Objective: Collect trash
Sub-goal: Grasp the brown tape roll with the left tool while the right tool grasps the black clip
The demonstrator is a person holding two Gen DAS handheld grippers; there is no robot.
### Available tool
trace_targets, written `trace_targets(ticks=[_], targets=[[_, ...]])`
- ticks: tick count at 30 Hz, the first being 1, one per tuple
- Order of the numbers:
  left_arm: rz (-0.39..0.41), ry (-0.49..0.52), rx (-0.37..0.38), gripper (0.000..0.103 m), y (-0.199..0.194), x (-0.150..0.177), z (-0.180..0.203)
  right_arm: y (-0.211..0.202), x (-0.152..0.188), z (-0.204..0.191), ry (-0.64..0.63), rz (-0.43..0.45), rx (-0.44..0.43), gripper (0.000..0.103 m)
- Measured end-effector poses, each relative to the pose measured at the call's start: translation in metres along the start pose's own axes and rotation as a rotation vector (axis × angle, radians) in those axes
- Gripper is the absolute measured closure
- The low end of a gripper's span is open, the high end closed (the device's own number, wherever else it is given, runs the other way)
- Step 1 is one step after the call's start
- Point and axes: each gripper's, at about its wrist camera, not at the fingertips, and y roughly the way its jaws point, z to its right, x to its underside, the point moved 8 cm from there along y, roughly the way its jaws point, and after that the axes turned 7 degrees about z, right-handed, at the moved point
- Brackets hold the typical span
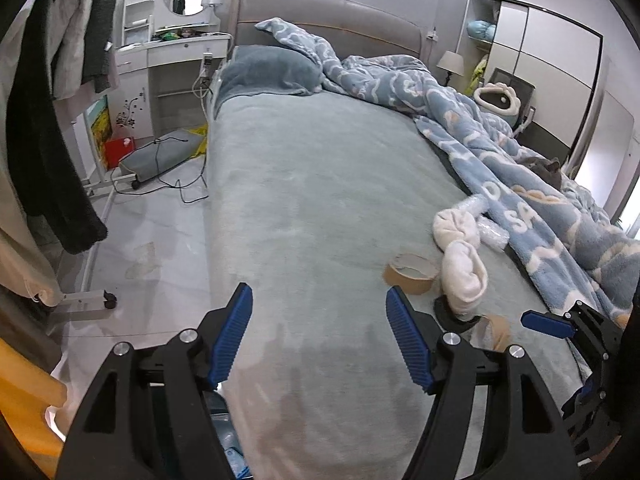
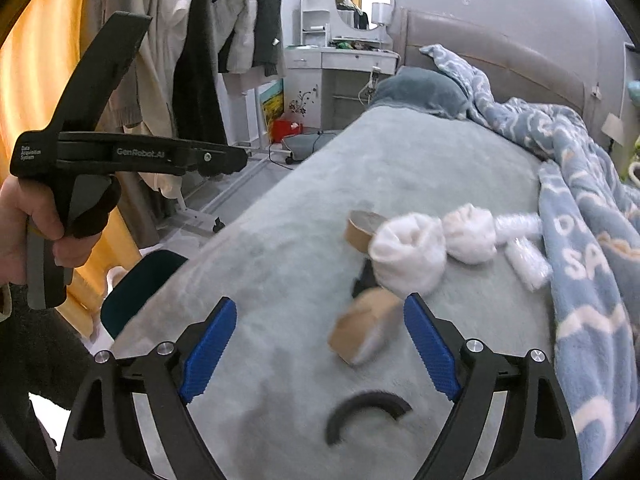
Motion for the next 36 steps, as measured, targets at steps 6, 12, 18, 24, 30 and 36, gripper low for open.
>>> trace_targets(ticks=[6,12,18,24,30,36], targets=[[-0.013,0.01,0.058,0.031,0.007,0.007,0.024,0.0,0.017,0.012,0.011,-0.036,0.0,0.016],[-0.027,0.003,0.135,0.031,0.012,0.013,0.048,0.002,0.032,0.021,0.033,-0.065,-0.017,0.016],[-0.047,0.023,0.198,0.034,0.015,0.02,0.069,0.003,0.041,0.023,0.065,-0.083,-0.067,0.02],[-0.075,0.072,0.269,0.05,0.013,0.031,0.095,0.006,0.049,0.02,0.06,-0.112,-0.087,0.033],[-0.1,0.104,0.321,0.052,0.014,0.041,0.117,0.0,0.052,0.021,0.079,-0.119,-0.09,0.038],[-0.128,0.105,0.342,0.051,0.021,0.052,0.13,-0.003,0.056,0.024,0.083,-0.127,-0.093,0.056]])
